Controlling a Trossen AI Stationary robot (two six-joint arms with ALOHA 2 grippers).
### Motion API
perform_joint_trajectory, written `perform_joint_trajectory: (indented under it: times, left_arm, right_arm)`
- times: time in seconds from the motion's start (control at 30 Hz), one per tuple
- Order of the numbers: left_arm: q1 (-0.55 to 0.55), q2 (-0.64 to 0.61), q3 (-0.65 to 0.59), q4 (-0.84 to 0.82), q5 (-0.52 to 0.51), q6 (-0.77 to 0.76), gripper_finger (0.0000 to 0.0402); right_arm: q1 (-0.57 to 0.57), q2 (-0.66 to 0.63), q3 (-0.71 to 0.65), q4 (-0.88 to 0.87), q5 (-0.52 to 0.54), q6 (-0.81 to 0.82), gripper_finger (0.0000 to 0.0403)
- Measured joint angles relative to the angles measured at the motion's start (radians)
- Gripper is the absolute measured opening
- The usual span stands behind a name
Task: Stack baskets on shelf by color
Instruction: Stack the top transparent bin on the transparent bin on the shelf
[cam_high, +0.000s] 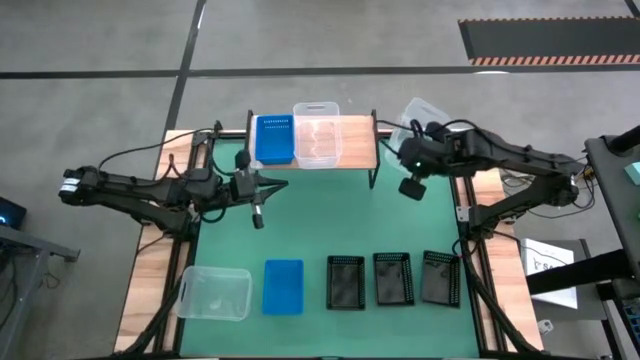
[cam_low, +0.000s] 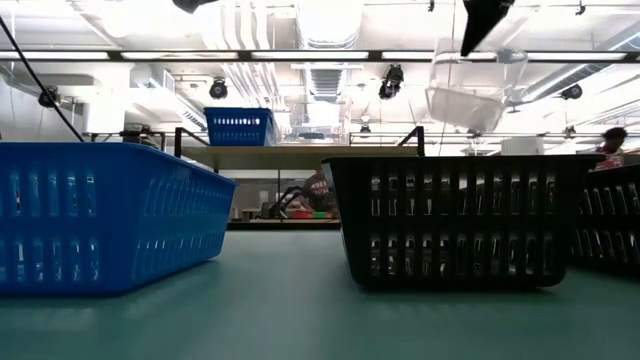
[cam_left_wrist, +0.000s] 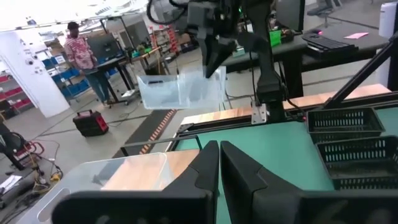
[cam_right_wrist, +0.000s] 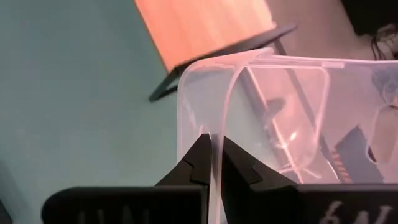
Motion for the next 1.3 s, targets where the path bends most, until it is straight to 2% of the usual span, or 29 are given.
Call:
perform_joint_trajectory:
  times: [0.23,0.5,0.67,0.83,0.97,1.17,1.3]
  left_arm:
    - [-0.001,-0.013,-0.067,0.111,0.0,0.028,0.0]
    - [-0.001,-0.037,-0.072,0.124,0.0,0.028,0.0]
    - [0.0,-0.037,-0.075,0.124,0.0,0.027,0.0]
    - [0.0,-0.037,-0.078,0.123,0.0,0.028,0.0]
    - [0.0,-0.038,-0.079,0.123,0.0,0.03,0.0]
    - [0.0,-0.038,-0.08,0.123,0.0,0.031,0.0]
    - [0.0,-0.038,-0.08,0.123,0.0,0.032,0.0]
  right_arm:
    - [0.037,0.0,0.106,0.012,0.021,-0.043,0.0008]
    - [0.073,0.05,0.173,0.227,0.018,-0.191,0.0008]
    - [0.081,0.138,0.2,0.335,0.014,-0.332,0.0008]
    - [0.08,0.246,0.282,0.402,0.014,-0.447,0.0008]
    - [0.08,0.347,0.391,0.403,0.013,-0.513,0.0008]
    - [0.072,0.468,0.54,0.403,-0.092,-0.578,0.0008]
    - [0.058,0.525,0.606,0.385,-0.092,-0.604,0.0008]
